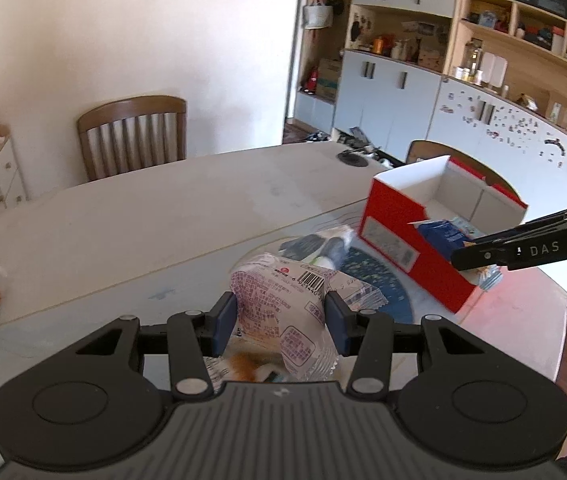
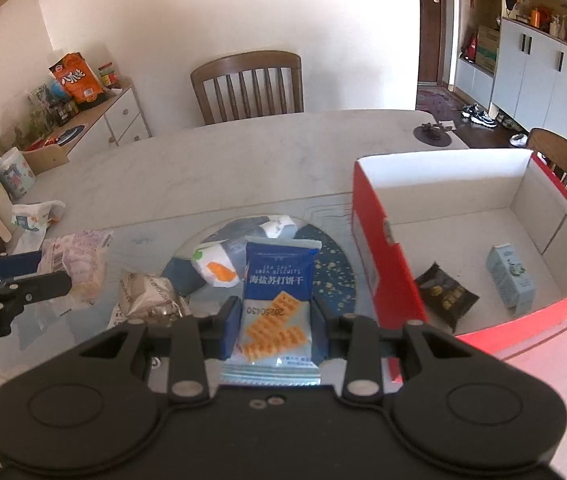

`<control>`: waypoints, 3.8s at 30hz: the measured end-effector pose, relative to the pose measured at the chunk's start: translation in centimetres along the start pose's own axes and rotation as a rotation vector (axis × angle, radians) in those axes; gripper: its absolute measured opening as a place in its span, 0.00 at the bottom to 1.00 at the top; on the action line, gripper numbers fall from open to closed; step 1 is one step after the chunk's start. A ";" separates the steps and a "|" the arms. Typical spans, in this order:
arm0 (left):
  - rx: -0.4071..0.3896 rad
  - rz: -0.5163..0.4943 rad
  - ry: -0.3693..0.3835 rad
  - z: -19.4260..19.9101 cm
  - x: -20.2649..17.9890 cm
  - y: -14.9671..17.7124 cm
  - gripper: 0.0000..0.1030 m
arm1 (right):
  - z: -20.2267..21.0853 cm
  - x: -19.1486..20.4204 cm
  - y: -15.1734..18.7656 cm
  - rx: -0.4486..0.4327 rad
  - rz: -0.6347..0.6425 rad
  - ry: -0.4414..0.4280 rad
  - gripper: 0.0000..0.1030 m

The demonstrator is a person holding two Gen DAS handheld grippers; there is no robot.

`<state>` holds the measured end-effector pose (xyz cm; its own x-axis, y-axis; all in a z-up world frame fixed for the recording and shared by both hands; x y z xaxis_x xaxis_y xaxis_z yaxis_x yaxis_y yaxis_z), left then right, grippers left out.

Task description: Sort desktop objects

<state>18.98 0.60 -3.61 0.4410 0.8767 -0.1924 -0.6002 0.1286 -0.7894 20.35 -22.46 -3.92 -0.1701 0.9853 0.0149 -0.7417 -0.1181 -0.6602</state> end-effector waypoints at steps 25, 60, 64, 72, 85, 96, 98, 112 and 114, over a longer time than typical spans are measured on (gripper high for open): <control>-0.011 -0.085 0.096 -7.7 -10.2 -5.6 0.45 | 0.1 -10.9 -2.0 -0.017 -0.025 0.015 0.35; 0.158 -0.089 0.128 -16.5 -14.6 -3.6 0.44 | -4.9 -21.5 -3.1 0.065 -0.012 -0.002 0.35; 0.182 -0.090 0.167 -16.7 -14.9 -2.4 0.57 | -5.0 -21.9 -3.3 0.063 -0.012 -0.004 0.35; 0.196 -0.147 0.256 -16.9 -16.6 -0.4 1.00 | -5.4 -22.2 -3.4 0.071 -0.011 -0.003 0.35; 0.290 -0.181 0.222 -20.9 -17.2 3.3 1.00 | -5.8 -22.3 -3.3 0.080 -0.001 0.005 0.35; 0.277 -0.195 0.191 -20.8 -16.8 3.1 0.71 | -5.9 -22.6 -3.2 0.084 -0.001 0.009 0.35; 0.282 -0.199 0.188 -20.8 -16.8 3.1 0.60 | -5.9 -22.6 -3.2 0.084 0.000 0.009 0.35; 0.263 -0.159 0.156 -18.5 -16.6 1.7 0.50 | -5.9 -22.7 -3.3 0.081 0.000 0.004 0.35; 0.249 -0.138 0.152 -17.7 -16.4 1.0 0.50 | -5.9 -22.7 -3.3 0.081 0.000 0.002 0.35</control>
<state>22.97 -21.91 -11.57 0.6130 0.7660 -0.1935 -0.6646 0.3675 -0.6506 30.50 -43.72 -6.50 -0.1693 0.9855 0.0132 -0.7916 -0.1280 -0.5975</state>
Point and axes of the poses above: each gripper's, at about its wrist camera, not at the fingertips, and z roughly against the way its jaws point, x to its left, y to its underside, the point moved 6 cm from there along -z, roughly the way its jaws point, and after that the axes turned 10 degrees about y, right-handed, at the moved point
